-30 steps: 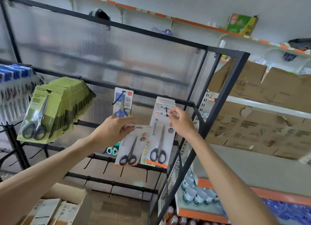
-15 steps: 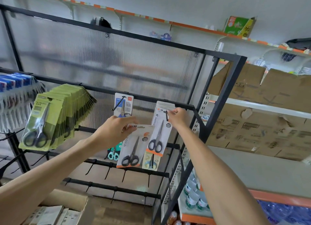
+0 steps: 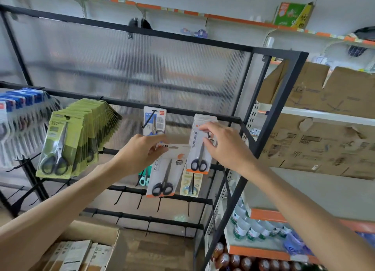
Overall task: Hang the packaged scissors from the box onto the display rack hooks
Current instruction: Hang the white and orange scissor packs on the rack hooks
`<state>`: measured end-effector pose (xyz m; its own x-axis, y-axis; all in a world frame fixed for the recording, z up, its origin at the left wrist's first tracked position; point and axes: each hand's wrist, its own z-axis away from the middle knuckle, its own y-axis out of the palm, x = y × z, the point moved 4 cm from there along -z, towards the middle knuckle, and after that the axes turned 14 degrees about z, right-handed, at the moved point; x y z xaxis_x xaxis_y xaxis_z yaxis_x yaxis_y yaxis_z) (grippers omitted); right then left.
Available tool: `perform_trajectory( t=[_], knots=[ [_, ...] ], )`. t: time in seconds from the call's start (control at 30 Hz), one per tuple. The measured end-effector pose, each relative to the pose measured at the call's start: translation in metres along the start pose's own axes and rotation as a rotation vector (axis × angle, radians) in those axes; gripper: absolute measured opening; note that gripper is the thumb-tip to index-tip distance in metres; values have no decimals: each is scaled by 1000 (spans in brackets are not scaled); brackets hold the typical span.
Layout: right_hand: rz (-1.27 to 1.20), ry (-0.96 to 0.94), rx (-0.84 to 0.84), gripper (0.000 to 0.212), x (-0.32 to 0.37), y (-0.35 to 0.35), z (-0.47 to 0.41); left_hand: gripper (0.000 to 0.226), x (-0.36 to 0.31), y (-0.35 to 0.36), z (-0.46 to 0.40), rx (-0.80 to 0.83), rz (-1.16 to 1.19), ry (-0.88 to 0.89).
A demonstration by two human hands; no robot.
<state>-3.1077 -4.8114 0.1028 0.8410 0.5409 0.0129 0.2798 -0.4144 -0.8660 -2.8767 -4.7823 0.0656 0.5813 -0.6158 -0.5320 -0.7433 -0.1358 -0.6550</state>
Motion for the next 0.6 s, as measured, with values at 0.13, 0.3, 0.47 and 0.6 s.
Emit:
perform_trajectory(
  t=[0.13, 0.3, 0.47, 0.6],
  knots=[
    [-304, 61, 233, 37, 14, 17, 22, 18, -11, 4, -7, 2, 32, 8],
    [-528, 165, 46, 17, 18, 19, 32, 16, -22, 17, -13, 9, 102, 24],
    [-328, 87, 69, 19, -1, -3, 28, 42, -23, 20, -15, 48, 120, -46],
    [-266, 139, 75, 19, -23, -1, 25, 49, -20, 23, -12, 72, 74, -64]
  ],
)
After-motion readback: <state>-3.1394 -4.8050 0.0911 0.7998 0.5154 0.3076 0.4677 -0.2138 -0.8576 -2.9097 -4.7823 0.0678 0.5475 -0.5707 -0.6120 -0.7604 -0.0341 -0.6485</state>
